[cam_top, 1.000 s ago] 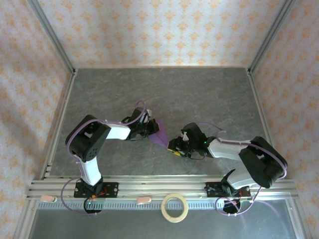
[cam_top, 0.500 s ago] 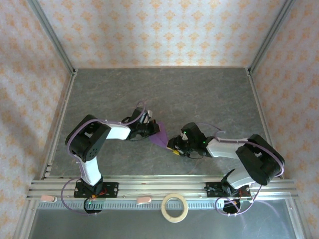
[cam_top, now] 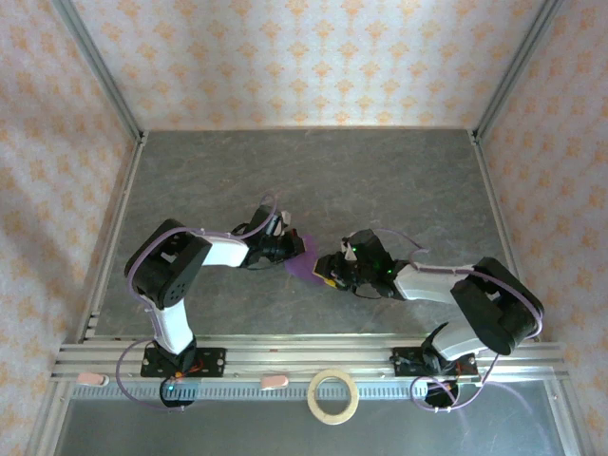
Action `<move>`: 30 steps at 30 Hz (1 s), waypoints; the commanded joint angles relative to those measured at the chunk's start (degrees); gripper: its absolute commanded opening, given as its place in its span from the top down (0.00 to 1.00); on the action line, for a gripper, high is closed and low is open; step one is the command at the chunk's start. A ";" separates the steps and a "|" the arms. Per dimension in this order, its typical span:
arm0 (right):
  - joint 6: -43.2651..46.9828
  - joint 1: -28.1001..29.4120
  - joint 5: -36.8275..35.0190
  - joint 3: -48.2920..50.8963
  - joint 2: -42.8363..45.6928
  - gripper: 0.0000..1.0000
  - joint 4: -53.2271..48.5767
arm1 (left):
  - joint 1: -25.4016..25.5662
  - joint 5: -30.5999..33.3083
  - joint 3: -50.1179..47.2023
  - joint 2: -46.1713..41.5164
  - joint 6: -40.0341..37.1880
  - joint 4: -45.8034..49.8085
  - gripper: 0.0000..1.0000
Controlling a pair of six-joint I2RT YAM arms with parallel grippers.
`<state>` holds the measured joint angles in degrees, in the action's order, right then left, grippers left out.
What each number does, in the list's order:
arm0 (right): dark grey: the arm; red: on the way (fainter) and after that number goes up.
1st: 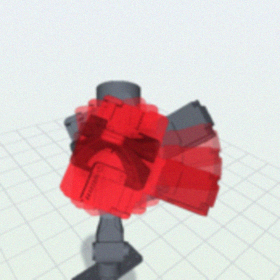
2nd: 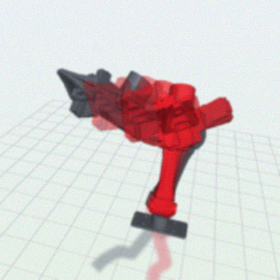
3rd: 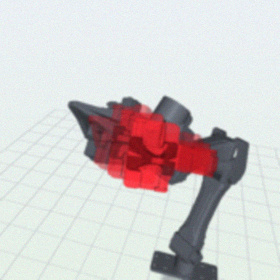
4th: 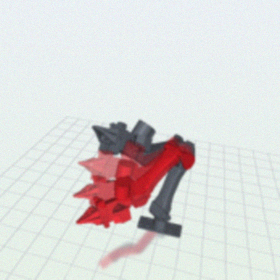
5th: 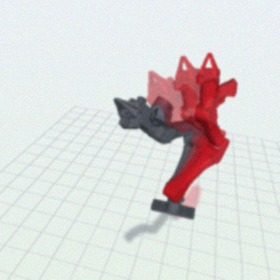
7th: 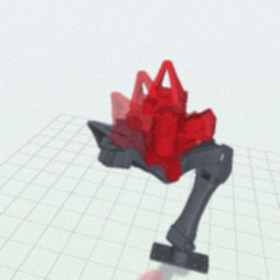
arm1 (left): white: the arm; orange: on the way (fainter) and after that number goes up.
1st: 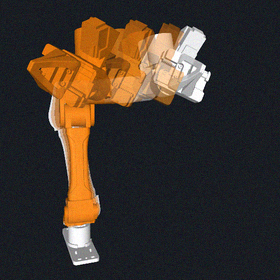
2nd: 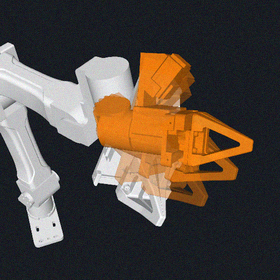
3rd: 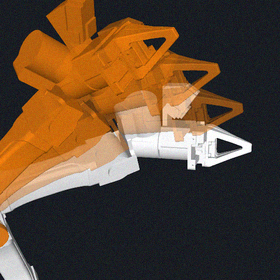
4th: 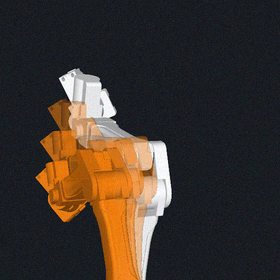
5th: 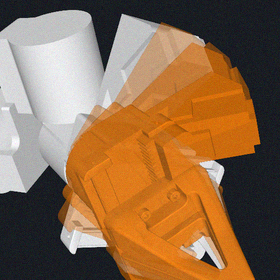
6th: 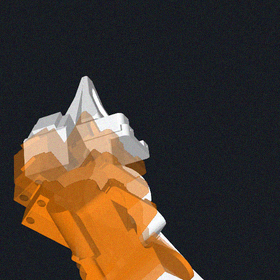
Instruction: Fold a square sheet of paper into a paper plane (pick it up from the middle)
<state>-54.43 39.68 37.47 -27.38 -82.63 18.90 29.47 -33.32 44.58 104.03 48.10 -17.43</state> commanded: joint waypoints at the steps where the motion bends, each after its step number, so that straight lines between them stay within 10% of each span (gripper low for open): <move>1: 1.52 -0.31 -0.66 -0.74 -0.93 0.66 0.08 | 0.01 -0.17 -0.54 0.15 0.41 3.36 1.00; 13: 7.09 -0.31 -2.33 -0.73 0.32 0.96 -2.69 | -0.02 0.06 0.61 -3.23 0.51 3.67 0.99; 17: 11.79 -0.28 -7.51 -1.35 4.49 0.99 -7.23 | -0.12 0.76 0.89 -8.47 1.00 2.12 0.76; 21: 19.74 -0.01 -20.18 -5.31 9.63 0.99 -19.05 | -0.14 5.22 0.39 -15.40 0.59 1.50 0.55; 30: 31.55 9.18 -63.90 -18.96 10.17 0.99 -44.56 | -4.85 14.97 -6.31 -28.39 1.99 4.93 0.48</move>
<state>-28.01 45.82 -3.79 -43.24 -71.75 -12.71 26.87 -23.18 42.02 78.39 49.23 -14.70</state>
